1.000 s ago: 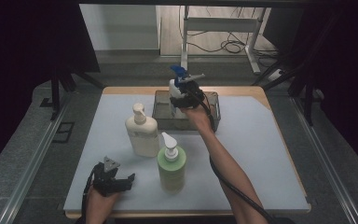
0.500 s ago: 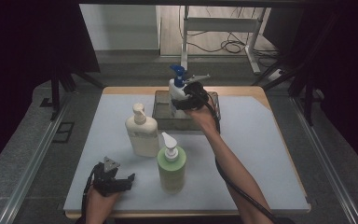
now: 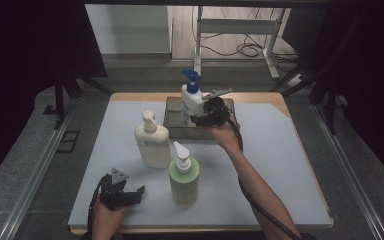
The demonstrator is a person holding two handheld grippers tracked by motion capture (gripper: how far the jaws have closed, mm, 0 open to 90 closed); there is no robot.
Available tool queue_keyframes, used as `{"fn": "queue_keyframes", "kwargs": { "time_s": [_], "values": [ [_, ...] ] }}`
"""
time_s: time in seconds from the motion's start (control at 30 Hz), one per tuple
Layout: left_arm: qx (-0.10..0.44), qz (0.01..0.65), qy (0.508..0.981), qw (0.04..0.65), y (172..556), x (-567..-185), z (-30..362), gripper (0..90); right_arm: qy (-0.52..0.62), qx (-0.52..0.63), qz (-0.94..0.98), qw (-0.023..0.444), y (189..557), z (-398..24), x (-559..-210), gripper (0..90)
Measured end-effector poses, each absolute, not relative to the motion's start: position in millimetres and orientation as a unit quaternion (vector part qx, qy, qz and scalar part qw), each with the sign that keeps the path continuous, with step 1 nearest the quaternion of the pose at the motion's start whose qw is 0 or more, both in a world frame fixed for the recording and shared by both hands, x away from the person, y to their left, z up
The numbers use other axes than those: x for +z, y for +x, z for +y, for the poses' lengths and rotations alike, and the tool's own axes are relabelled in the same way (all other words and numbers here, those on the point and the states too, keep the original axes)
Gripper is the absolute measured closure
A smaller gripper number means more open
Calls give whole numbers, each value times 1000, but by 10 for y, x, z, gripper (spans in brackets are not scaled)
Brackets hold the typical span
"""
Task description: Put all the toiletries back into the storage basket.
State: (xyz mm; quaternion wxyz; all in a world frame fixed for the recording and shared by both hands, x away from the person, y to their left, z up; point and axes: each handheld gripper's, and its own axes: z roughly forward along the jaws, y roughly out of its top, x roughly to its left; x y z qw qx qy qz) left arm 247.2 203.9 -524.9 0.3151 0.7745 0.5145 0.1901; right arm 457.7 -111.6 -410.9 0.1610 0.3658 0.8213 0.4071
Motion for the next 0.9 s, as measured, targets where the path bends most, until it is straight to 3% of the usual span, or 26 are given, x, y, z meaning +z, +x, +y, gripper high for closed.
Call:
{"fn": "queue_keyframes", "kwargs": {
  "time_s": [0.17,0.27,0.33,0.47,0.57,0.67,0.9],
  "values": [
    [191,514,775,315,2472,-5249,2039,103,370,406,823,147,4532,-1222,-4176,433],
    [190,515,774,315,2472,-5250,2038,103,371,393,830,139,4520,-1311,-4225,571],
    [190,515,774,315,2472,-5250,2039,103,369,393,831,139,4520,-1331,-4235,600],
    [190,514,775,315,2472,-5249,2040,103,377,388,828,149,4530,-1393,-4256,771],
    [190,514,775,315,2472,-5249,2040,103,391,394,819,148,4558,-1418,-4263,846],
    [190,514,775,315,2472,-5249,2040,103,399,392,815,149,4613,-1418,-4284,895],
    [190,515,775,314,2471,-5249,2040,103,420,373,815,141,4760,-1380,-4392,900]
  ]
}}
